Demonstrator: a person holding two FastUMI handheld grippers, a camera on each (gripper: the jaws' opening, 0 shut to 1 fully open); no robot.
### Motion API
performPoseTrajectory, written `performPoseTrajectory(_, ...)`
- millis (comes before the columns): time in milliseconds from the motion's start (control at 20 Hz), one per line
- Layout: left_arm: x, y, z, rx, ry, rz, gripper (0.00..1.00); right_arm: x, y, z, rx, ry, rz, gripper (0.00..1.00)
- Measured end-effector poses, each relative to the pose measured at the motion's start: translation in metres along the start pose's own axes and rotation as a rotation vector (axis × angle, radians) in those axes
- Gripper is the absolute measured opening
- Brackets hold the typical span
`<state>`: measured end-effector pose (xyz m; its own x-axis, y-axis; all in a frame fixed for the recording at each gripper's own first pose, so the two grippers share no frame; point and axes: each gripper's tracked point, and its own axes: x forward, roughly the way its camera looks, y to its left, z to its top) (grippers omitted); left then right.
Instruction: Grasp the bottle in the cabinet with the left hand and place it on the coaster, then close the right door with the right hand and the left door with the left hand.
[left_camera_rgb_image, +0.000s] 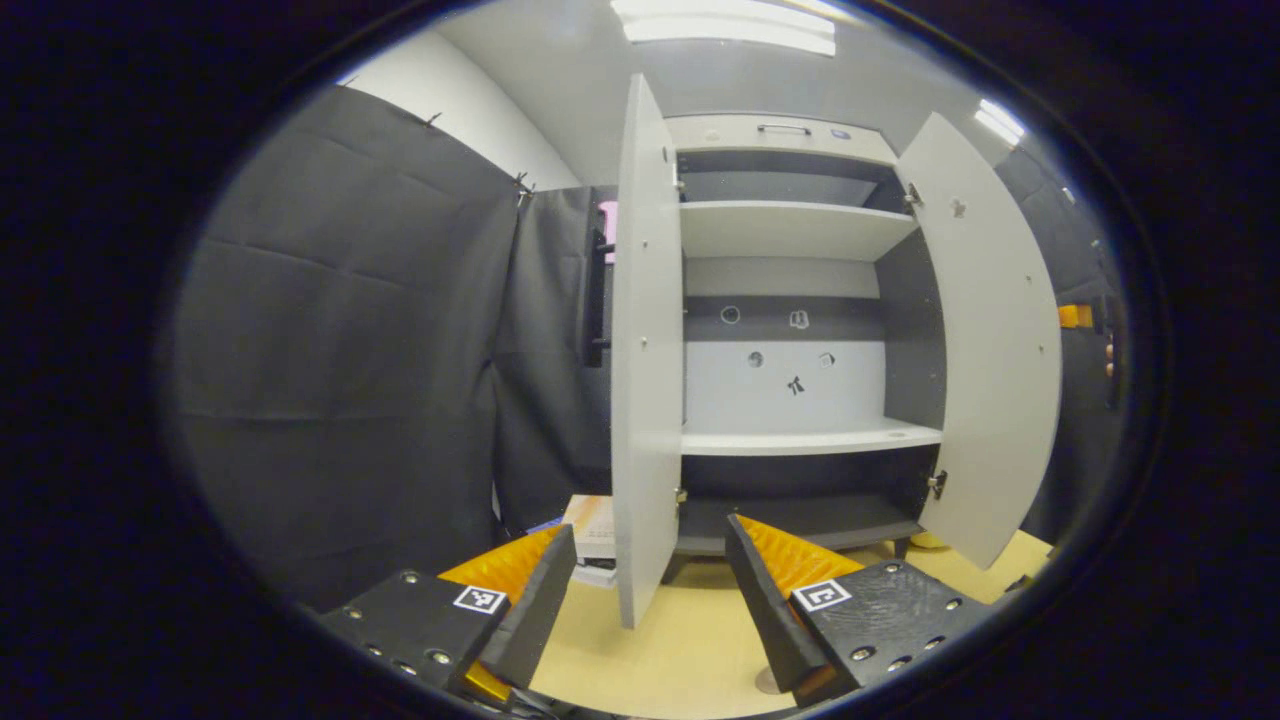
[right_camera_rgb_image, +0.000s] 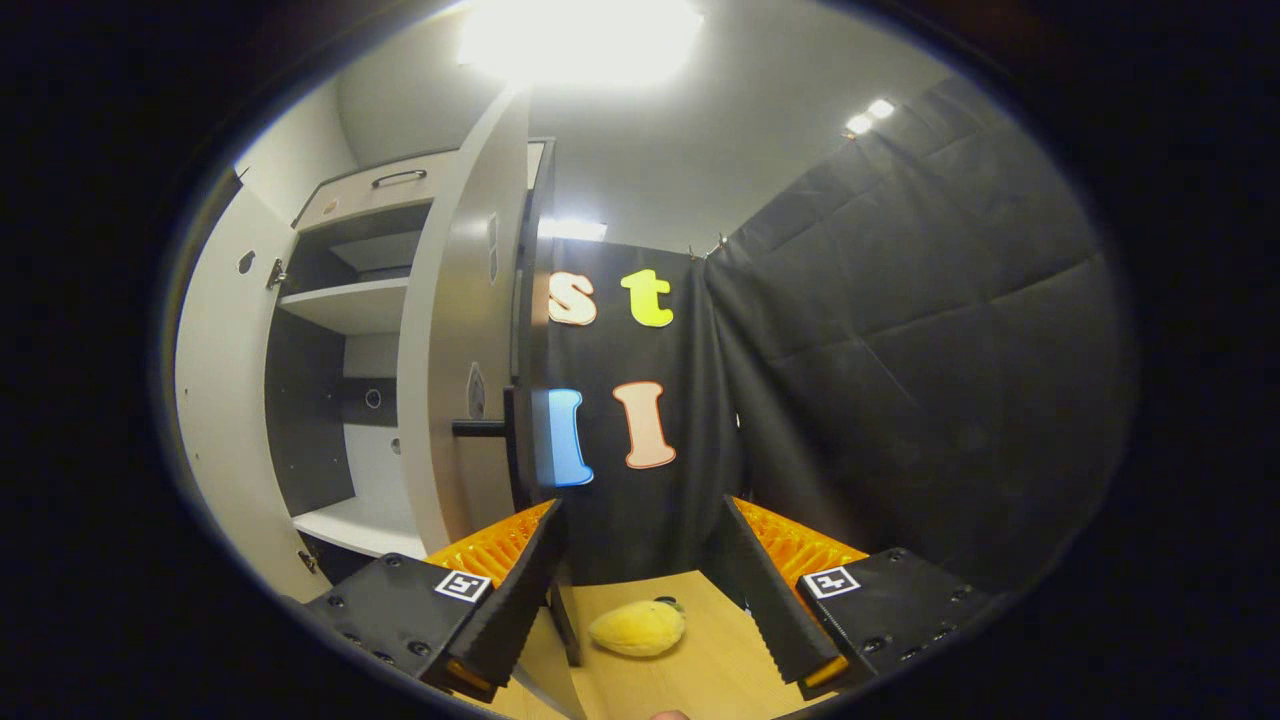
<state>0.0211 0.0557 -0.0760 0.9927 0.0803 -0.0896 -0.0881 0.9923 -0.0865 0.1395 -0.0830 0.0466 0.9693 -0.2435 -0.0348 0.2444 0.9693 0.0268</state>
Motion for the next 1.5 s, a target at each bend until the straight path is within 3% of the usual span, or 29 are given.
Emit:
performPoseTrajectory(100, 0.006, 0.021, 0.002, 0.007, -0.01, 0.019, 0.87, -0.001, 0.004, 0.005, -0.009, -0.014, -0.031, 0.96)
performPoseTrajectory(150, 0.009, 0.031, 0.001, 0.01, -0.011, 0.026, 0.87, -0.004, 0.007, 0.005, -0.014, -0.013, -0.036, 0.91)
performPoseTrajectory(250, 0.015, 0.048, 0.0, 0.009, -0.013, 0.034, 0.87, -0.007, 0.014, 0.006, -0.045, -0.011, -0.047, 0.95)
performPoseTrajectory(300, 0.017, 0.057, 0.0, 0.006, -0.015, 0.038, 0.95, -0.009, 0.019, 0.008, -0.066, -0.013, -0.051, 0.95)
performPoseTrajectory(450, 0.025, 0.073, -0.007, -0.017, -0.01, 0.034, 0.95, -0.016, 0.036, 0.01, -0.081, -0.016, -0.052, 0.96)
performPoseTrajectory(500, 0.027, 0.078, -0.009, -0.025, -0.005, 0.03, 0.88, -0.018, 0.041, 0.009, -0.071, -0.018, -0.049, 0.96)
performPoseTrajectory(550, 0.031, 0.082, -0.012, -0.028, 0.001, 0.027, 0.95, -0.021, 0.048, 0.008, -0.062, -0.02, -0.045, 0.96)
performPoseTrajectory(600, 0.033, 0.086, -0.015, -0.027, 0.007, 0.025, 0.95, -0.022, 0.054, 0.007, -0.056, -0.019, -0.04, 0.91)
performPoseTrajectory(700, 0.037, 0.088, -0.016, -0.026, 0.011, 0.015, 0.95, -0.025, 0.067, 0.008, -0.059, -0.023, -0.032, 0.91)
performPoseTrajectory(750, 0.038, 0.091, -0.018, -0.025, 0.01, 0.011, 0.88, -0.027, 0.074, 0.008, -0.061, -0.027, -0.026, 0.91)
performPoseTrajectory(900, 0.04, 0.099, -0.019, -0.022, 0.013, 0.002, 0.92, -0.029, 0.099, 0.006, -0.052, -0.031, 0.008, 0.91)
performPoseTrajectory(1000, 0.041, 0.106, -0.02, -0.018, 0.013, 0.001, 0.88, -0.029, 0.115, 0.004, -0.03, -0.027, 0.036, 0.91)
performPoseTrajectory(1100, 0.042, 0.117, -0.021, -0.017, 0.011, 0.005, 0.88, -0.026, 0.132, 0.002, -0.009, -0.021, 0.068, 0.96)
performPoseTrajectory(1150, 0.041, 0.122, -0.02, -0.019, 0.011, 0.011, 0.95, -0.024, 0.142, 0.001, -0.004, -0.019, 0.082, 0.91)
performPoseTrajectory(1200, 0.041, 0.128, -0.02, -0.022, 0.012, 0.016, 0.95, -0.022, 0.15, 0.0, -0.001, -0.018, 0.095, 0.96)
performPoseTrajectory(1250, 0.04, 0.133, -0.022, -0.025, 0.013, 0.023, 0.88, -0.02, 0.159, 0.0, 0.001, -0.018, 0.108, 0.96)
performPoseTrajectory(1350, 0.038, 0.141, -0.025, -0.032, 0.018, 0.032, 0.88, -0.017, 0.172, -0.002, 0.004, -0.017, 0.132, 0.96)
performPoseTrajectory(1400, 0.037, 0.144, -0.024, -0.032, 0.017, 0.032, 0.95, -0.015, 0.179, -0.004, 0.002, -0.014, 0.143, 0.92)
performPoseTrajectory(1450, 0.036, 0.148, -0.023, -0.029, 0.016, 0.036, 0.95, -0.014, 0.185, -0.005, -0.001, -0.011, 0.152, 0.96)
performPoseTrajectory(1500, 0.035, 0.15, -0.022, -0.026, 0.014, 0.039, 0.88, -0.013, 0.19, -0.007, -0.006, -0.01, 0.159, 0.96)
